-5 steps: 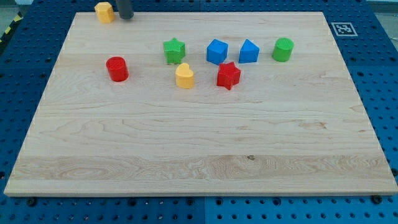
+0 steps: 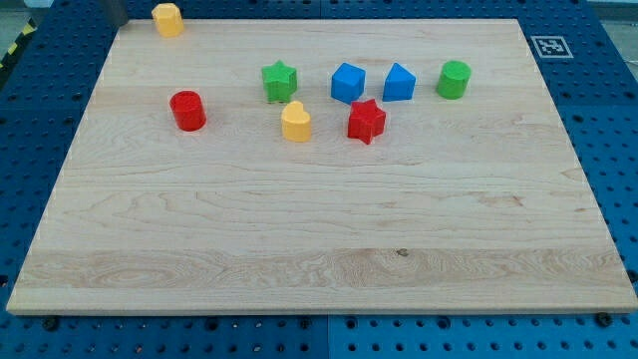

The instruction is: Slide the yellow hexagon to right and slightly left

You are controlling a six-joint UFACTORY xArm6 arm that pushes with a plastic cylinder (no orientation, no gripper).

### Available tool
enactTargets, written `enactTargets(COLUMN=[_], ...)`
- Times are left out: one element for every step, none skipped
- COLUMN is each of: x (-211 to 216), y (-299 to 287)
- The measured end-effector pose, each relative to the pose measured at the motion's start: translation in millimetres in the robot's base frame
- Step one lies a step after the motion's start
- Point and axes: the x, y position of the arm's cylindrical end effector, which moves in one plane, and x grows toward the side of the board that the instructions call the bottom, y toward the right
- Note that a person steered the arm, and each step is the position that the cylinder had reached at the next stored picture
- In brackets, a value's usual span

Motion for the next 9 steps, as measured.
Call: enactTargets(x=[-0.2, 0.2, -0.1, 0.6, 0.9, 2.6, 15.9, 59.5, 74.0], y=[-0.8, 10.3, 18.6, 38.0, 123.7, 176.7, 178.2, 199.5, 277.2])
